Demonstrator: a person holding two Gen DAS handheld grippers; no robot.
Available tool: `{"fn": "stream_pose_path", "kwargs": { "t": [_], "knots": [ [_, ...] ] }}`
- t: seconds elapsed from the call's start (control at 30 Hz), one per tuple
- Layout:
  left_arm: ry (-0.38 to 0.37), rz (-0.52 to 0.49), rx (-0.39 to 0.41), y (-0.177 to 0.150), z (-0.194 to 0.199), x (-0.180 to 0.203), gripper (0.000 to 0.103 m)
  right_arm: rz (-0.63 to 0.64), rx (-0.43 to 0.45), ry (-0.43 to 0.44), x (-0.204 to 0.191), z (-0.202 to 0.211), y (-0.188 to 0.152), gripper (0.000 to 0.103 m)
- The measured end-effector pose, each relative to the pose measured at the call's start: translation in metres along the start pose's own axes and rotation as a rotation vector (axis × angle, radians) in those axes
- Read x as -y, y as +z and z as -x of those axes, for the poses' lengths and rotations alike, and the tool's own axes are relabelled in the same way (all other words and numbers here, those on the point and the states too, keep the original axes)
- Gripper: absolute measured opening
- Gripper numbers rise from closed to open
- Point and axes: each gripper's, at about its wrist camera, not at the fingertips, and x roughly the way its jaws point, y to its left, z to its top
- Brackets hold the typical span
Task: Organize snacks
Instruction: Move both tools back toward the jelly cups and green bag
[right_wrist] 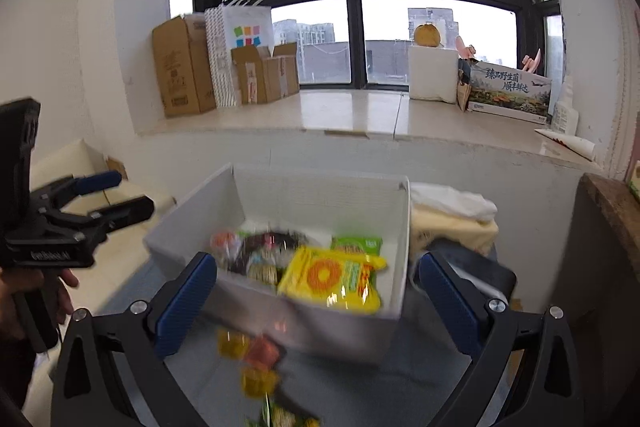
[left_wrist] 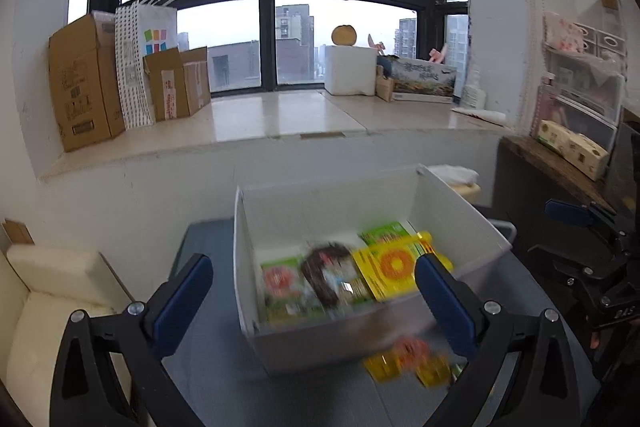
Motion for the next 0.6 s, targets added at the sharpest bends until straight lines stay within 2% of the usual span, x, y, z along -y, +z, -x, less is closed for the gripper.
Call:
{"fn": "stream_pose_path", "kwargs": {
  "t": [0.23,0.4,0.6],
  "knots": [
    [-0.063,0.111,-0.080,-0.071,0.030,0.000,0.103,-0.086,-0.070,0.035,-0.004,0.023,-0.074,0.103],
    [-0.064,0.146,-0.138,-0.111,0.041,0.001,0.103,-0.149,-0.164,0.049,-0.010,0.010,-0.121,0.103],
    [-0.061,0.157,-0.165,-0.125,0.045,0.000,0.103,-0.164,-0.226,0.065,-0.019,-0.016,-0.136,0.103]
  ]
}}
